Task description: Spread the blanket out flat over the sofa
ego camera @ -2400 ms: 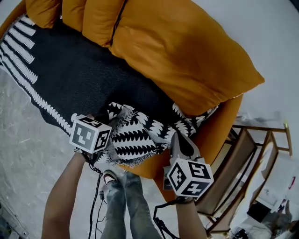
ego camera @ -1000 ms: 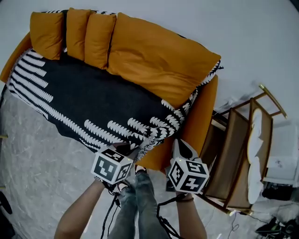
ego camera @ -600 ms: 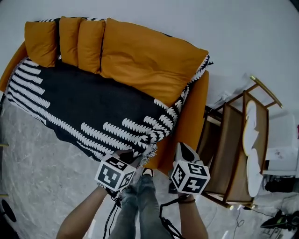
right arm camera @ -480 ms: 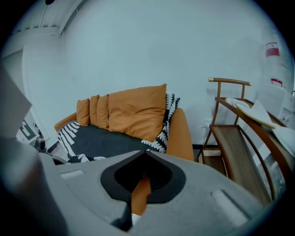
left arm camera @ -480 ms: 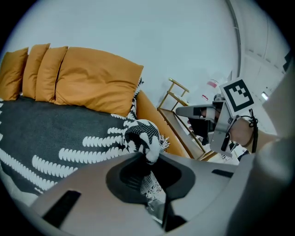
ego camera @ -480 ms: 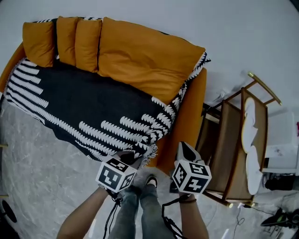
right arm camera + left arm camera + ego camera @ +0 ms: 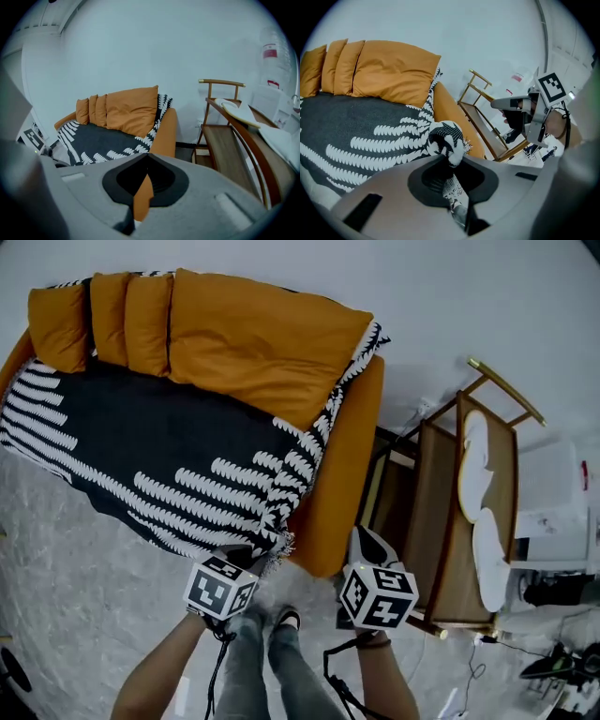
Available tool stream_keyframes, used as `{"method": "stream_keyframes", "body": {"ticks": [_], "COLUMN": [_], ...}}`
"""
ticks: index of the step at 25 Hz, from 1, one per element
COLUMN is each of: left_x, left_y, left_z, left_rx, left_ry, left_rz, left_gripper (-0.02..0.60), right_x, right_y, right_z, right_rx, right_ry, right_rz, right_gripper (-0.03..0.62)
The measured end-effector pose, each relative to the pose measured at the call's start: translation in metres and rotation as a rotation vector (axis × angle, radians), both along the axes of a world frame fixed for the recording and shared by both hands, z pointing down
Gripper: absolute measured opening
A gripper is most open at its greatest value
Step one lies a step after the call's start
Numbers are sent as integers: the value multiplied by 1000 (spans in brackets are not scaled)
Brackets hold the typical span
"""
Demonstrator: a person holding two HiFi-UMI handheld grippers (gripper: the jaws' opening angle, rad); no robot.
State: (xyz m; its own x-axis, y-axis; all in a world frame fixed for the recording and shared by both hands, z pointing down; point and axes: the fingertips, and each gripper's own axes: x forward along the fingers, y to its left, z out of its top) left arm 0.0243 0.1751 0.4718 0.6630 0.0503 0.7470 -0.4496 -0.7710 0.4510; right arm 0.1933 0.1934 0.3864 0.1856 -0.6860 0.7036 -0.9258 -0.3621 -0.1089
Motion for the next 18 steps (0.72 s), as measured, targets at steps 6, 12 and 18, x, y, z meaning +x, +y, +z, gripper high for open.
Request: {"method": "stream_keyframes", "body": {"ticks": [6,12,18], "left_x": [6,11,10], "left_y": [26,52,65], "left_z": [19,46,72], "left_rx": [0,-8,-6], "left_ry": [-17,-39,-37], "left_rz": [36,50,57], "left_gripper": [37,37,37], "right_x": [20,30,24], "right_y": [39,70,85], "right_z": [1,21,44], "right_rx": [-15,-47,-60], "right_ry": [21,10,-4], "right_rz": [19,33,37], "right_gripper": [5,5,5]}}
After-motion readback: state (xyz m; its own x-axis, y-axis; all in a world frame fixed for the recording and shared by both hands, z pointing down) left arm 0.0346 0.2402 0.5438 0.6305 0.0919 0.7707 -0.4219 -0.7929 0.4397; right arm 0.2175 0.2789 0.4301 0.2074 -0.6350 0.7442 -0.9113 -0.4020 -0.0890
